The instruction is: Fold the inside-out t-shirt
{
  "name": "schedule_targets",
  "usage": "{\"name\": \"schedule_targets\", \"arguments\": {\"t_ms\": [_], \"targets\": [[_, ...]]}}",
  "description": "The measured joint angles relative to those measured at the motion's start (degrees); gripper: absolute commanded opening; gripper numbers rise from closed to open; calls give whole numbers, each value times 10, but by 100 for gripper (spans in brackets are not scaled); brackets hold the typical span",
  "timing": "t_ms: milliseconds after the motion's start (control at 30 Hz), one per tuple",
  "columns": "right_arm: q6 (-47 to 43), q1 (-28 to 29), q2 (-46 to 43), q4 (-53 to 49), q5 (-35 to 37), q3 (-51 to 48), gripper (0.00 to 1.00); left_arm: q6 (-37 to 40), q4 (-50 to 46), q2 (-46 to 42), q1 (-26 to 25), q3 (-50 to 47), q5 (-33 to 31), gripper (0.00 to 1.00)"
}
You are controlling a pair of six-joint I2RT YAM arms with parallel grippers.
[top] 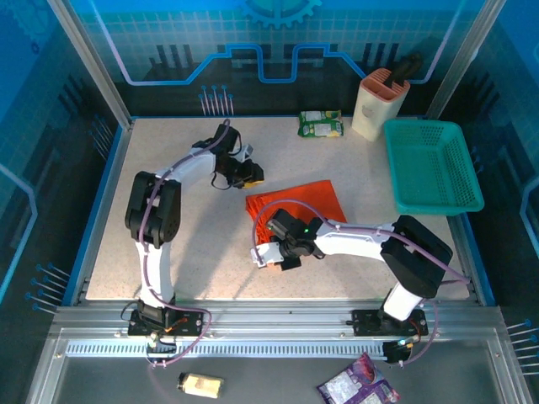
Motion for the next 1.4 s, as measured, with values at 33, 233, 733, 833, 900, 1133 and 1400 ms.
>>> {"name": "schedule_targets", "arguments": {"t_ms": [33,233,733,833,900,1133,1400], "targets": [[2,0,-3,-3,-1,-3,0,16,-13,8,0,11,4,35],[11,0,-16,-14,-5,-12,0,97,-81,30,0,31,12,34],[12,0,-23,-18,-5,-12,0,188,-165,66,-14,52,16,35],[13,0,-23,-18,-5,-12,0,188,-169,76,-16,52,16,34],[14,0,-23,-18,-5,-12,0,190,-169,78,-17,52,16,33],[20,0,-23,-22,-5,-12,0,191,-169,78,-18,53,-7,40],[21,0,-23,-23,-5,-12,0,192,-170,78,-18,58,-40,35]]}}
